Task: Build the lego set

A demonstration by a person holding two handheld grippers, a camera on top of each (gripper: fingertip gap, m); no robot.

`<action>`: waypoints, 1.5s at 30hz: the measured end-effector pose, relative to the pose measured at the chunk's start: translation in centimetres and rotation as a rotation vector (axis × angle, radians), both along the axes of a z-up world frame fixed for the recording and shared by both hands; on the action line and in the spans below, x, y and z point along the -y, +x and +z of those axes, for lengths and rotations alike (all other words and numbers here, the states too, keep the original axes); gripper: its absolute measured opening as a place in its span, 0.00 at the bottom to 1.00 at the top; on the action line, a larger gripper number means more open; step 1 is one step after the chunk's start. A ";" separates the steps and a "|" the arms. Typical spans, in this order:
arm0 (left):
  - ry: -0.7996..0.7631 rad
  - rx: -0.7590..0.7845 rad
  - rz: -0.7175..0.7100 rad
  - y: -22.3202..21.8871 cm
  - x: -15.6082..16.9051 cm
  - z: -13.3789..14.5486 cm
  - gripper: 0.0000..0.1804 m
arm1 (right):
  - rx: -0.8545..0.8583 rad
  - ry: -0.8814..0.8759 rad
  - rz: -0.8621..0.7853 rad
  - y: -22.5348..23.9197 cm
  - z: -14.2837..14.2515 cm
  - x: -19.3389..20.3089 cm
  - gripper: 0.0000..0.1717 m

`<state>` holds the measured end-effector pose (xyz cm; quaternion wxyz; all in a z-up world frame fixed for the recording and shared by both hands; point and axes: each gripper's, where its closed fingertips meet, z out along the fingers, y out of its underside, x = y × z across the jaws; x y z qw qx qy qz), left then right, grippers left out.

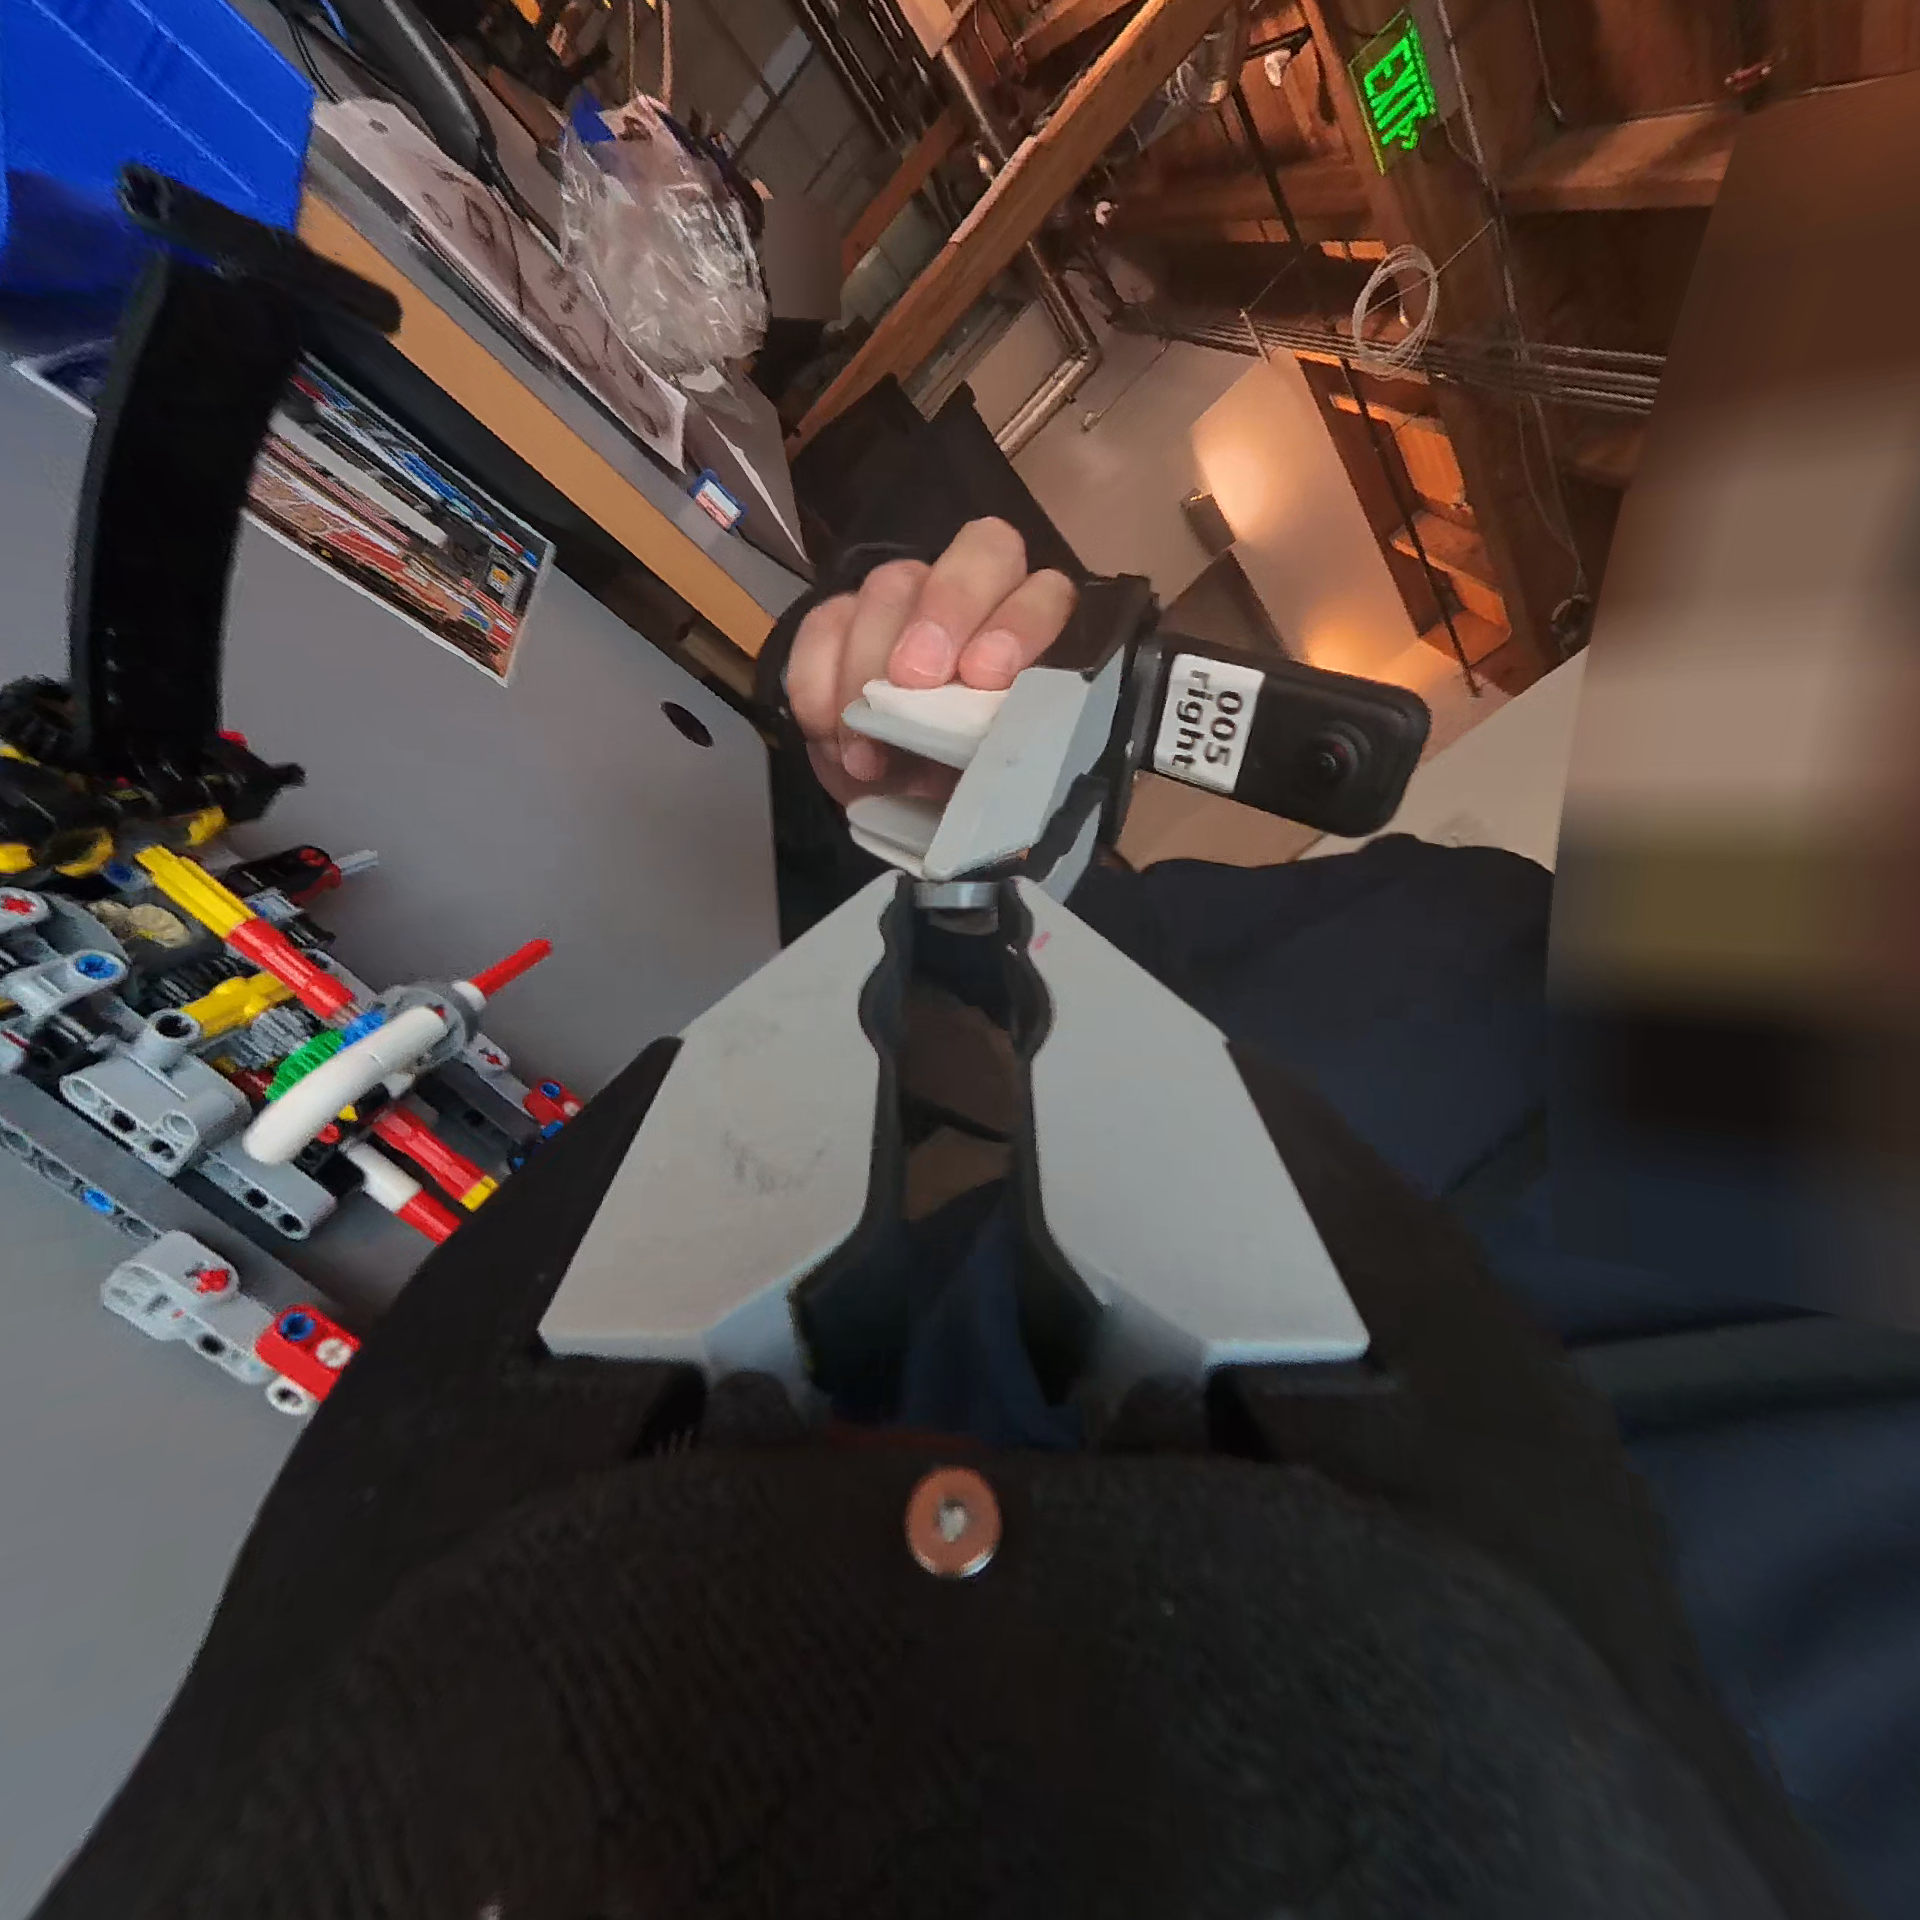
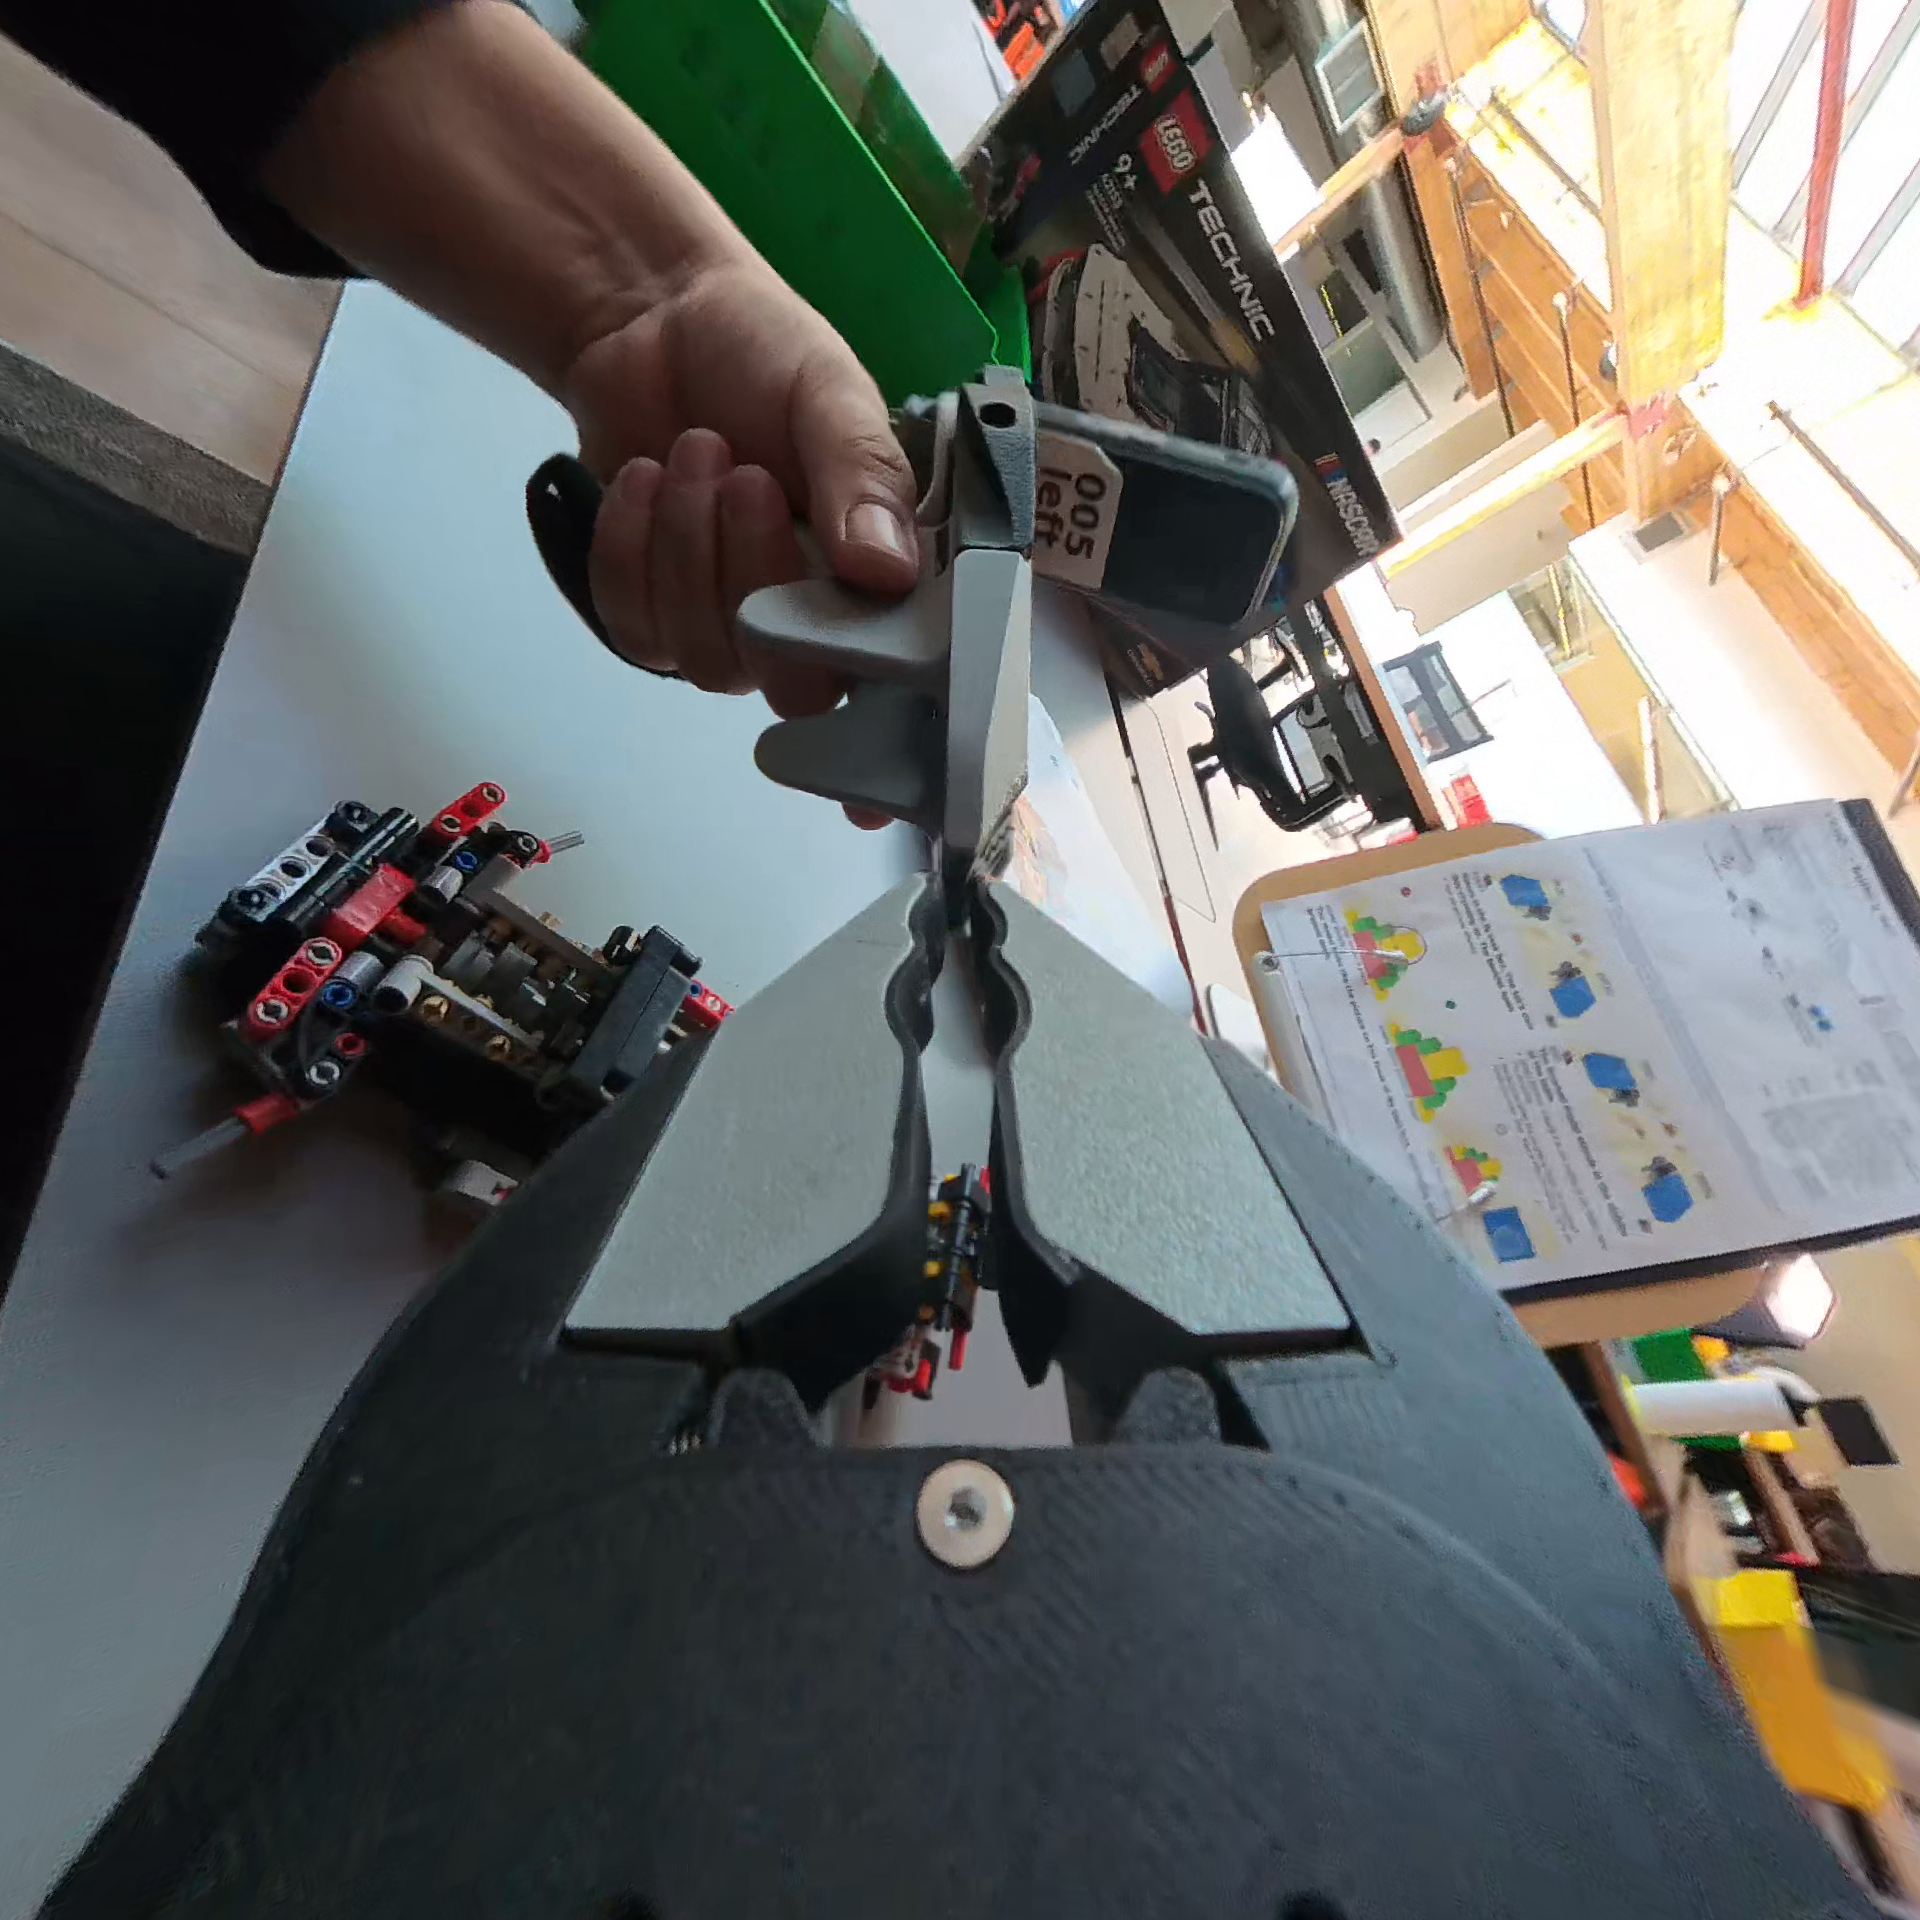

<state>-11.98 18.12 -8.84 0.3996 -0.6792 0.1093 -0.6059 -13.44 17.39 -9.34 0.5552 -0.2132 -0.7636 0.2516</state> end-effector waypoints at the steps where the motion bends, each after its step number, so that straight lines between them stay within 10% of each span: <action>1: 0.016 -0.027 0.040 0.0 -0.6 0.0 0.08 | -0.001 -0.030 -0.025 -0.1 -0.1 -0.4 0.01; 21: 0.627 -1.281 0.220 0.6 -2.4 -4.6 0.07 | 0.347 -1.436 0.104 1.8 -1.5 -3.0 0.11; 33: 0.704 -1.449 0.310 0.6 -2.5 -4.6 0.07 | 0.436 -1.493 -0.003 0.7 -3.2 -1.2 0.12; 45: 0.752 -1.302 0.352 0.6 -2.6 -4.8 0.07 | 0.426 -1.605 0.067 0.4 -3.3 -1.2 0.12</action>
